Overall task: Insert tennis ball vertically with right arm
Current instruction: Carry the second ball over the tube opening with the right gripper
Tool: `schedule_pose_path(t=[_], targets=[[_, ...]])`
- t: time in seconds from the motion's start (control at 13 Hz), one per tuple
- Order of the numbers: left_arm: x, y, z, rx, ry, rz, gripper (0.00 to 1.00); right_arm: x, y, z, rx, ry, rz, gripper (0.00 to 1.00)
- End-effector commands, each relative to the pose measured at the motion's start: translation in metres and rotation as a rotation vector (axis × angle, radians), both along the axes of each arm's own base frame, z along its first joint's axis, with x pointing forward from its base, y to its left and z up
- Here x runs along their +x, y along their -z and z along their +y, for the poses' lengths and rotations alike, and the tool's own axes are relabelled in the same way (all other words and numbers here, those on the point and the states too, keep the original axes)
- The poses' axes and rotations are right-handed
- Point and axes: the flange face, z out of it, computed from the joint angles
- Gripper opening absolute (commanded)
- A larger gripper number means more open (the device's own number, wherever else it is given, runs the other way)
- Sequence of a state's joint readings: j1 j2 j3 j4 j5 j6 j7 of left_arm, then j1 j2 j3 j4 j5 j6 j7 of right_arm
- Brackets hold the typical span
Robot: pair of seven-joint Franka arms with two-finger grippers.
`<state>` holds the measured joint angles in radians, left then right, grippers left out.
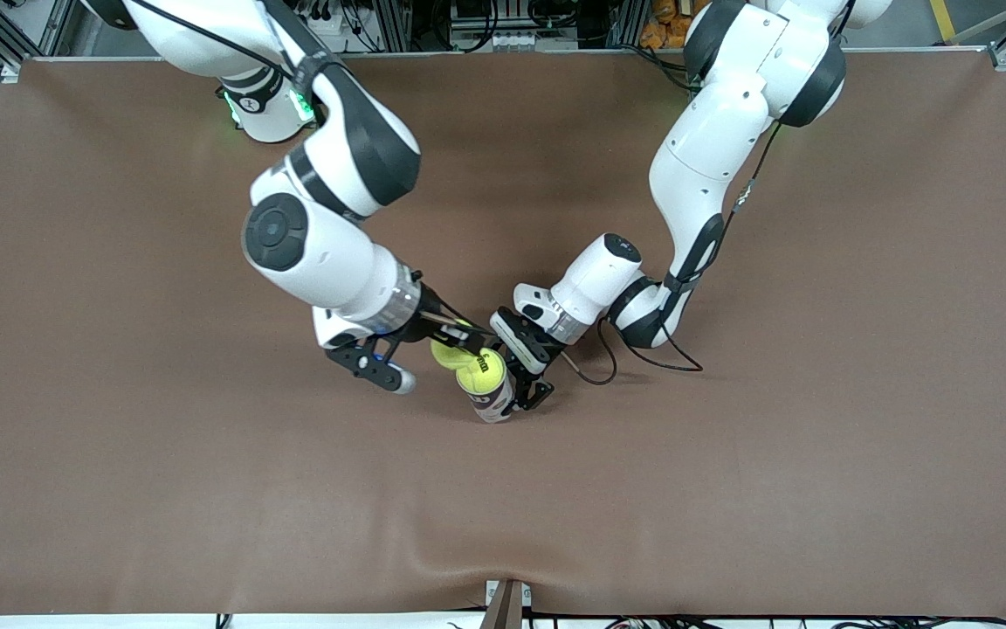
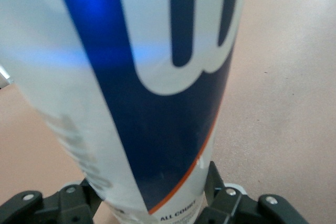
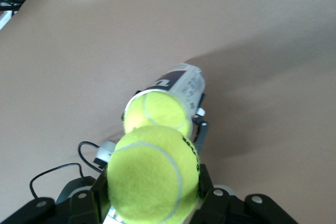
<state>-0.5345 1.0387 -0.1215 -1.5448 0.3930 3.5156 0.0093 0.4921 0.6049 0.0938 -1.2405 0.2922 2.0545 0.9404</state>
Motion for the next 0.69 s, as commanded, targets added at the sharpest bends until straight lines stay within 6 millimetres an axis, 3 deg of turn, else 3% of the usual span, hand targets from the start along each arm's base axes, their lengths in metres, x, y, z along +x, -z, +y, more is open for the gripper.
schedule_pose_path(t=[0.0,0.31,0.62], targets=[[-0.008,0.020,-0.005,0.012,0.011,0.020,0.77,0.007,0.004,0.009,0.018,0.026,-0.017,0.43],[-0.009,0.024,-0.005,0.015,0.011,0.025,0.77,0.010,0.033,0.018,-0.011,0.018,-0.049,0.43],[-0.009,0.024,-0.005,0.015,0.011,0.025,0.78,0.011,0.034,0.018,-0.020,0.013,-0.058,0.48]])
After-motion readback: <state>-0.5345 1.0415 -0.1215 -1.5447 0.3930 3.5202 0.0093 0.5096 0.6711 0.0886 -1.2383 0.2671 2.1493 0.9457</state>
